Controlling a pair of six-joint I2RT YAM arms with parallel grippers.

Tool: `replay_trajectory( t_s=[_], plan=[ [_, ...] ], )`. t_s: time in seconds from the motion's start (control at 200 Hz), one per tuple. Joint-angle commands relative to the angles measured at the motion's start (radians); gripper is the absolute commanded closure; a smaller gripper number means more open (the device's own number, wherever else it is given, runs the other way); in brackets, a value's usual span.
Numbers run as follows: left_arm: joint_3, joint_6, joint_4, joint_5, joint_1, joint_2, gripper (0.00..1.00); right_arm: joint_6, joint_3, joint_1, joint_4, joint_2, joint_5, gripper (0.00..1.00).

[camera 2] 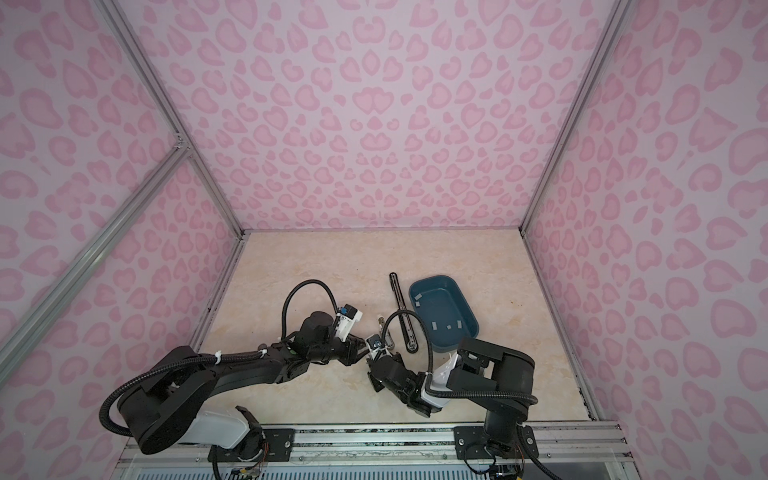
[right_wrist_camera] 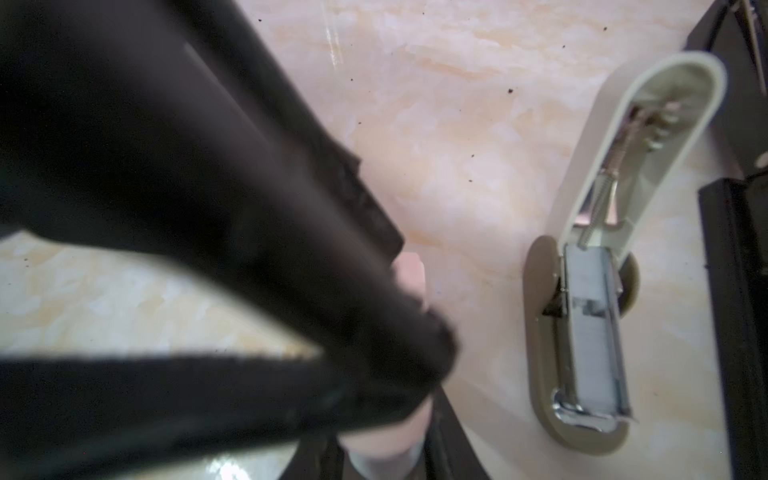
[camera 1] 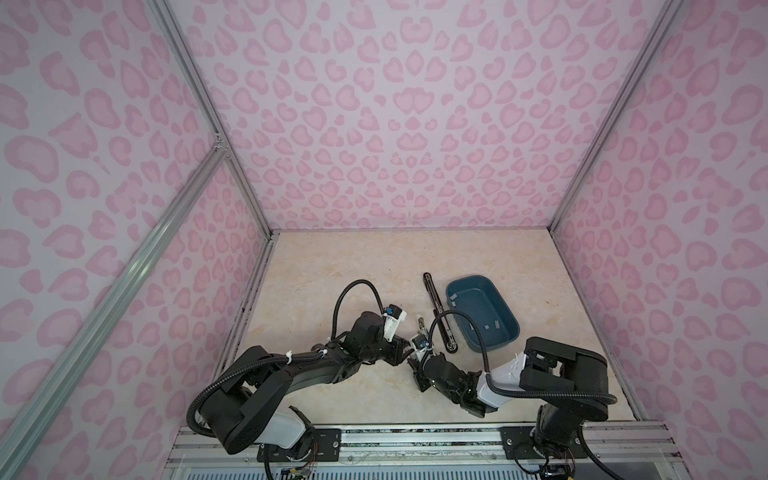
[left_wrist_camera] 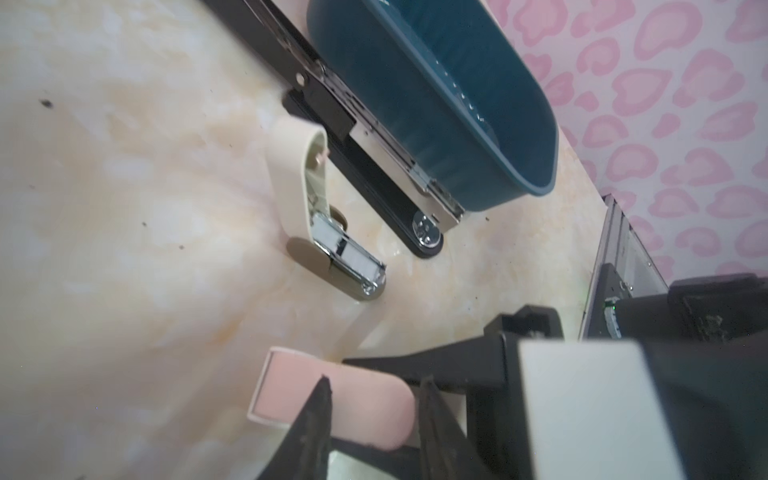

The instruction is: Load the staples into the stapler

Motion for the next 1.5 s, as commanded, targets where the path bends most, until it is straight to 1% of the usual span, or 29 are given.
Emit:
replay_trajectory(
  t_s=[0.0,0.13,0.215,0.315,0.415,0.56,0.625,0.685,0.725,0.94,1.18,1.495],
  plan=[
    [-0.031,-0.001,0.059,-0.036,-0.009,-0.005,0.67,0.019,-0.004,-0.005,-0.039,-0.009,0.017,0.71],
    [-0.047,0.001,0.032,-0.087,-0.009,-0.042,0.69,0.012,-0.011,-0.005,-0.052,-0.047,0.022,0.64],
    [-0.039,0.008,0.002,-0.113,-0.009,-0.068,0.69,0.007,-0.017,-0.001,-0.082,-0.100,0.036,0.62],
    [-0.023,0.019,-0.027,-0.140,-0.009,-0.078,0.68,-0.013,-0.017,0.016,-0.138,-0.181,0.074,0.54],
    [-0.005,0.026,-0.040,-0.143,-0.009,-0.074,0.68,-0.025,-0.013,0.033,-0.201,-0.259,0.107,0.53],
    [0.010,0.027,-0.044,-0.143,-0.009,-0.064,0.68,-0.008,0.023,0.024,-0.294,-0.321,0.146,0.58],
    [0.014,0.027,-0.044,-0.143,-0.009,-0.061,0.68,0.007,0.045,0.005,-0.325,-0.324,0.136,0.63],
    [0.014,0.028,-0.042,-0.143,-0.009,-0.058,0.68,0.018,0.062,-0.012,-0.336,-0.312,0.122,0.70],
    [0.014,0.028,-0.044,-0.144,-0.009,-0.056,0.68,0.023,0.070,-0.019,-0.336,-0.297,0.117,0.72],
    [0.001,0.026,-0.048,-0.146,-0.009,-0.064,0.68,0.037,0.099,-0.009,-0.324,-0.204,0.075,0.73],
    [-0.023,0.028,-0.044,-0.137,-0.009,-0.065,0.68,0.079,0.095,0.017,-0.327,-0.144,0.099,0.74],
    [-0.046,0.023,-0.024,-0.132,-0.011,-0.056,0.68,0.133,0.037,0.022,-0.258,-0.074,0.113,0.77]
  ],
)
